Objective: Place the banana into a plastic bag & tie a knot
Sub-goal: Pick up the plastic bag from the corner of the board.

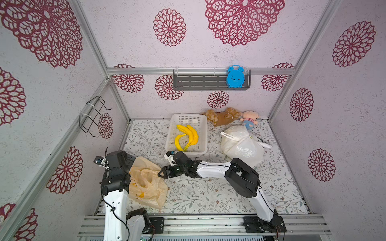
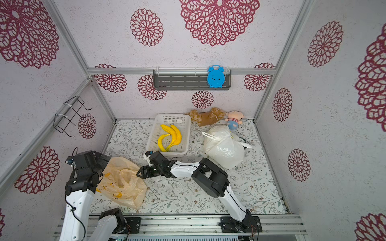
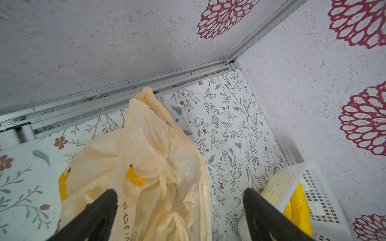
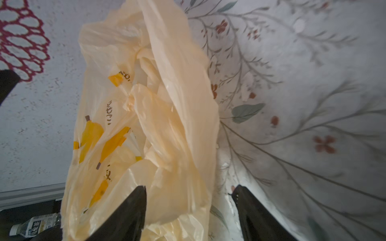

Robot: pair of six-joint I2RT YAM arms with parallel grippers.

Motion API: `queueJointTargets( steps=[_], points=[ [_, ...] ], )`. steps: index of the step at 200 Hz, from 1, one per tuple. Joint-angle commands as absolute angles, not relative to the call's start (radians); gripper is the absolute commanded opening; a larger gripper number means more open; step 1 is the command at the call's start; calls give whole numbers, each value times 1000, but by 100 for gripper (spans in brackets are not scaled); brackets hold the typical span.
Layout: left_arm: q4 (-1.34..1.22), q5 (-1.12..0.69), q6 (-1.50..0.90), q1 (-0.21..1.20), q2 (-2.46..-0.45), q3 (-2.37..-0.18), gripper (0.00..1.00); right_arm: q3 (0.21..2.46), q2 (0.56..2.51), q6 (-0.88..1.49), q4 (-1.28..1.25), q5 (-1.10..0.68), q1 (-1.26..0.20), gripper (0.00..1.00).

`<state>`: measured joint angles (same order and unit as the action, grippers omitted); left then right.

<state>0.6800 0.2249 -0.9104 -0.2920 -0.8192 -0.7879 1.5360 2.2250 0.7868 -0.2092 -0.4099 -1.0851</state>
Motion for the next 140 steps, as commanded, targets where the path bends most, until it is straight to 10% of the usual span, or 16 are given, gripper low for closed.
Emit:
queueJointTargets(
  steps=[1, 64, 140],
  points=[
    [629, 173, -916, -305, -829, -770, 97, 1608, 2248, 825, -221, -454, -1101, 65],
    [571, 85, -907, -307, -853, -758, 97, 1554, 2135, 699, -91, -306, -1045, 1],
    [645, -50, -836, -302, -853, -837, 97, 1403, 1923, 388, 168, -398, -894, 0]
  ],
)
